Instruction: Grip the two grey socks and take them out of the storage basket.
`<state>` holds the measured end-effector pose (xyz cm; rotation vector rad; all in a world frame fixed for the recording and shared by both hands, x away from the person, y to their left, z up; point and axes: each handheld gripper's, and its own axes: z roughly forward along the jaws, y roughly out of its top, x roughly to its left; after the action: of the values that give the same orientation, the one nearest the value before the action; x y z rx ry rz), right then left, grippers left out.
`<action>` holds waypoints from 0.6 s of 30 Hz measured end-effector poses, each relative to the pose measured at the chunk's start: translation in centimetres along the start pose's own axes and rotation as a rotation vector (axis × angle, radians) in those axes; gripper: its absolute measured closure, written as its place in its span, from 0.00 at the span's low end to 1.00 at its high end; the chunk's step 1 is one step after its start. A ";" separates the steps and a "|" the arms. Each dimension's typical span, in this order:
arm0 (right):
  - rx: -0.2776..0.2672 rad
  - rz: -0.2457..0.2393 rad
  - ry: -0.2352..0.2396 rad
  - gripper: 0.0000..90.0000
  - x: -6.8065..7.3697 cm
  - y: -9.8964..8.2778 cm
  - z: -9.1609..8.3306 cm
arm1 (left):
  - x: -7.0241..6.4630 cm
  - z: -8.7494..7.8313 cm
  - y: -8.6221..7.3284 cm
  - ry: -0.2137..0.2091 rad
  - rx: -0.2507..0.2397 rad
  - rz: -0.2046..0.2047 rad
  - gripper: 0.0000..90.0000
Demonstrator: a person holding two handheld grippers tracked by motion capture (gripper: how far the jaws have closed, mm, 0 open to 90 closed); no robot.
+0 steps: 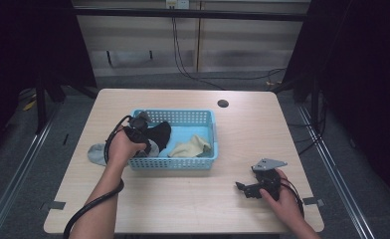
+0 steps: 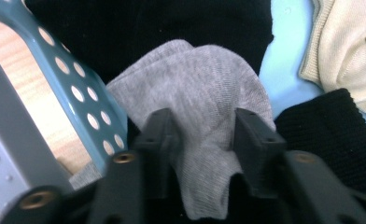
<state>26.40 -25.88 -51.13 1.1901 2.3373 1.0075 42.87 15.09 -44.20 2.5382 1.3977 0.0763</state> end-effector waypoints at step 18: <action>-0.001 -0.002 0.001 0.13 0.0 0.0 0.0 | 0.1 -1.2 0.6 -0.058 0.009 -0.031 0.93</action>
<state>26.41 -25.89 -51.14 1.1876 2.3377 1.0086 43.21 15.09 -42.90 2.5044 1.4176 -0.0083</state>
